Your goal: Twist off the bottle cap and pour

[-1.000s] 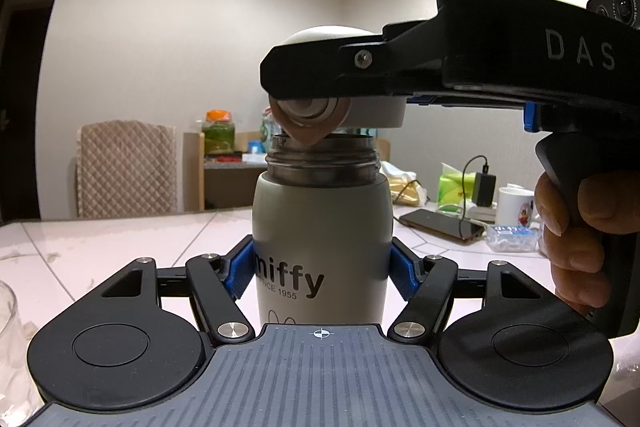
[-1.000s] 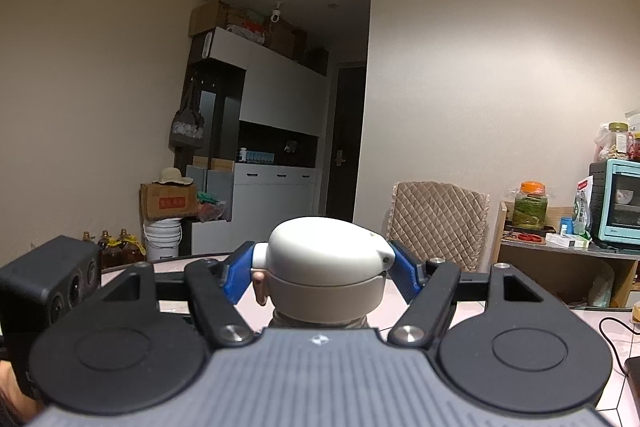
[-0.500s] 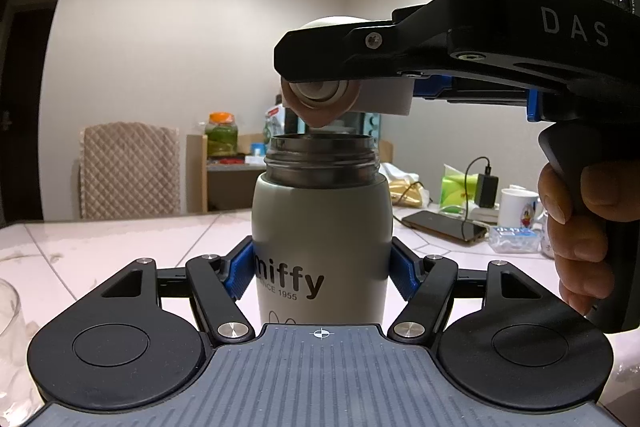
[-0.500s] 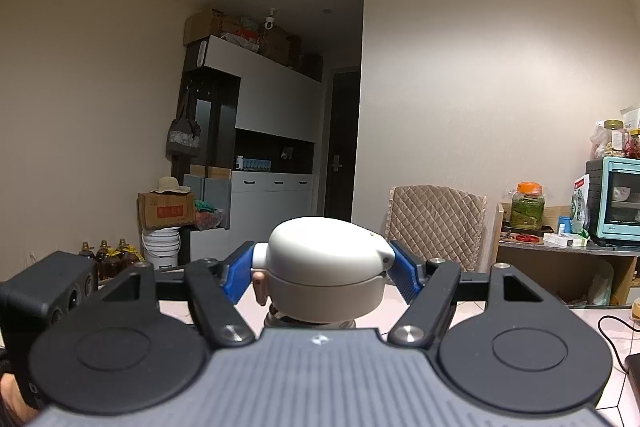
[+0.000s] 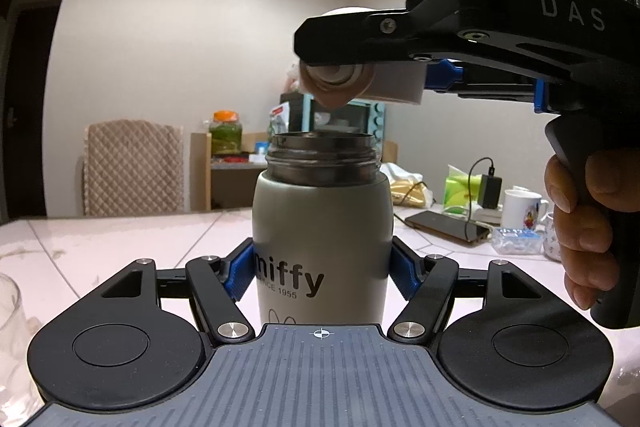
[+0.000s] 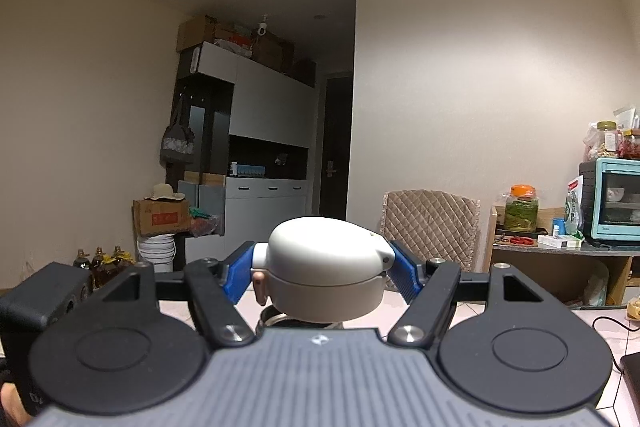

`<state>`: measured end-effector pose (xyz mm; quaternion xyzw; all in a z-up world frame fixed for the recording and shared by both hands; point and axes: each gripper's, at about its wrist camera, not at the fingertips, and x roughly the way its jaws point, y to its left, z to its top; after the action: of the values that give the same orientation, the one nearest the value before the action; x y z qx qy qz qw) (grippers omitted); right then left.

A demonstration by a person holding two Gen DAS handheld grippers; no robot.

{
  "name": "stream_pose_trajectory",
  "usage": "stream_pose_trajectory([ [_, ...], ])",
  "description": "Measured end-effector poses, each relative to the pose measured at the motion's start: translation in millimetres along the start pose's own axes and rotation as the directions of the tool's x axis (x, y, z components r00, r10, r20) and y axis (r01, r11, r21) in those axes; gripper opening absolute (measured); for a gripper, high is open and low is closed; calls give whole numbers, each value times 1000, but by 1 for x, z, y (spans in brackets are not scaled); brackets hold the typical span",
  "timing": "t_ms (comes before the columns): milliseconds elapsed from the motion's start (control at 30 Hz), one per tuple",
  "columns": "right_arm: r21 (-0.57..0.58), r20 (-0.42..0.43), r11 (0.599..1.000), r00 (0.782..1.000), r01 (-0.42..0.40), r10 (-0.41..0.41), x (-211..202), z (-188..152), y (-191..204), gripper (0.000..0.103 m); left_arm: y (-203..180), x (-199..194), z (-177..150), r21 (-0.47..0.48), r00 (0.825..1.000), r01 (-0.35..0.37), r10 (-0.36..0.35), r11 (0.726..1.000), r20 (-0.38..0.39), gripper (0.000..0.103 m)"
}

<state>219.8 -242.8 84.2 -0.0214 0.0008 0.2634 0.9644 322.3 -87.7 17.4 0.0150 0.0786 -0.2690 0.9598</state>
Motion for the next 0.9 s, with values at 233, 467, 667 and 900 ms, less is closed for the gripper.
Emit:
stream_pose_trajectory([
  [233,12,7,1000,1000,22,-22,-5,1,-6,72,1,13,-1,18,1000,-9,9,1000,0,74],
  [467,17,13,999,999,29,-29,-10,3,-10,72,5,30,-2,24,1000,-19,19,1000,-5,74],
  [667,26,10,999,999,33,-34,-12,2,-13,72,9,33,-8,36,1000,-27,27,999,0,77],
  [900,32,15,999,999,35,-36,-14,2,-15,72,-7,5,-13,47,999,-53,54,997,-5,77],
])
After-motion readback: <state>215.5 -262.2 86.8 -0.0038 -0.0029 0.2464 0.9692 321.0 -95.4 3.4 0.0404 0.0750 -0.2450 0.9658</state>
